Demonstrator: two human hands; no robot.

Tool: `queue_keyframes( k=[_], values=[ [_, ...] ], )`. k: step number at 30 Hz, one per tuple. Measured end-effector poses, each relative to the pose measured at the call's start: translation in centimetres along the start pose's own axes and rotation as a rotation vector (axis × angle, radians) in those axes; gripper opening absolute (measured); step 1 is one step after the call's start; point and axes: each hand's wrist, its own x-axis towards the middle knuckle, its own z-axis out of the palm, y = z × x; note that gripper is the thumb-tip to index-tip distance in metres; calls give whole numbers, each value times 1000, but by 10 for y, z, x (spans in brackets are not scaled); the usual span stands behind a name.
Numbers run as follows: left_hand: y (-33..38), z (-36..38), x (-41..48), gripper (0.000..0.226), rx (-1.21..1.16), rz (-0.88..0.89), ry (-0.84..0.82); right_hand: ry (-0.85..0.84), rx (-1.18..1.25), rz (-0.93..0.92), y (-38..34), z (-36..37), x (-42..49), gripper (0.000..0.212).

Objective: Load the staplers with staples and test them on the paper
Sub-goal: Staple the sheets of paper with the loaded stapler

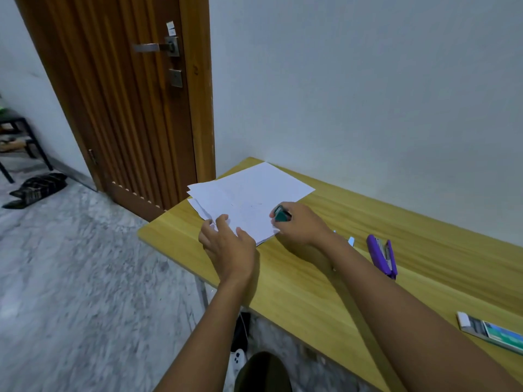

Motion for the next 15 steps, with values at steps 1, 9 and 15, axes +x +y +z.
queue_keyframes(
  k=[1,9,15],
  values=[
    [0,1,0,37,29,8,-12,49,-17,42,2,0,3,7],
    [0,3,-1,46,141,-5,-40,66,-25,237,-1,12,22,30],
    [1,4,-1,45,126,0,-22,-18,129,310,-10,8,27,26]
  ],
)
